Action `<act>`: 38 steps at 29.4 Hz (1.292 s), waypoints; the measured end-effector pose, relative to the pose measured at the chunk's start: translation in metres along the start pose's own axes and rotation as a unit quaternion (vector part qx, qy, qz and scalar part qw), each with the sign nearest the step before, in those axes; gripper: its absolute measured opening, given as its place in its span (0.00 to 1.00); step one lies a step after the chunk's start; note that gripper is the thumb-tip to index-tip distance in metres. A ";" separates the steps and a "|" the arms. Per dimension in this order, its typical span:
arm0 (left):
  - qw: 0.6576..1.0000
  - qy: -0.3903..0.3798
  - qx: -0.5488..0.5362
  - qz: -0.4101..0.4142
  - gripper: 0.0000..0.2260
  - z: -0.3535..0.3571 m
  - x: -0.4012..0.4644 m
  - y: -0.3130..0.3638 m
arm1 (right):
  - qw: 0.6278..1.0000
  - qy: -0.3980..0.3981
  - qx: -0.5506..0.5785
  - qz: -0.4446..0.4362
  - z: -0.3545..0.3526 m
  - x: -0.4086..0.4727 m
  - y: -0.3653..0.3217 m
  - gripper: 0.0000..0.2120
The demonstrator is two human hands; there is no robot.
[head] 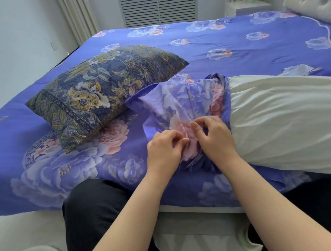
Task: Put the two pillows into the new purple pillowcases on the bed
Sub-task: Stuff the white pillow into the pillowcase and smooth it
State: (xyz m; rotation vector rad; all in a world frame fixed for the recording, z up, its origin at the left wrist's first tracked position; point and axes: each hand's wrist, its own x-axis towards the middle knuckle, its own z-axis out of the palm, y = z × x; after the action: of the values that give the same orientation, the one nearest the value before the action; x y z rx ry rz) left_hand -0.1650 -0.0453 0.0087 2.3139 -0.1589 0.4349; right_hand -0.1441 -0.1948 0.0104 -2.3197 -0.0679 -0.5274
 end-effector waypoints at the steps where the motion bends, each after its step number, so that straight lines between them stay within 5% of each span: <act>1: 1.000 -0.029 0.007 -0.007 0.04 0.005 0.003 -0.002 | 0.999 -0.007 -0.032 0.005 -0.002 0.006 -0.003 0.17; 10: 0.973 0.007 -0.188 -0.130 0.07 0.000 0.026 -0.025 | 0.946 -0.125 -0.297 -0.045 0.023 0.084 -0.042 0.36; 14: 0.972 0.081 -0.149 -0.163 0.12 -0.008 0.031 -0.042 | 0.929 -0.255 -0.268 0.001 0.034 0.127 -0.060 0.19; 18: 0.952 -0.018 -0.132 -0.274 0.19 -0.025 0.045 -0.070 | 0.988 -0.065 -0.111 0.087 0.010 0.156 -0.032 0.12; 21: 0.942 -0.105 -0.197 -0.251 0.14 -0.029 0.054 -0.067 | 0.976 -0.092 -0.139 0.138 0.013 0.148 -0.004 0.15; 25: 0.946 -0.033 -0.232 -0.223 0.09 -0.022 0.079 -0.068 | 0.985 -0.074 -0.085 0.127 0.016 0.144 0.002 0.13; 28: 0.962 0.046 -0.124 -0.238 0.08 -0.021 0.099 -0.088 | 0.983 -0.103 -0.077 0.128 0.018 0.147 0.004 0.09; 34: 0.965 0.001 0.014 -0.262 0.08 -0.016 0.096 -0.112 | 0.983 -0.138 -0.098 0.077 0.025 0.132 0.000 0.10; 38: 0.969 0.174 0.004 -0.175 0.04 -0.035 0.082 -0.089 | 0.992 -0.115 -0.019 0.057 0.015 0.113 -0.017 0.22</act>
State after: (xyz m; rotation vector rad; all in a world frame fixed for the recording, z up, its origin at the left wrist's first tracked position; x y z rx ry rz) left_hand -0.0759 0.0428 0.0011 2.1724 0.4184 0.6469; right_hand -0.0388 -0.1844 0.0565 -2.3969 -0.0357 -0.2035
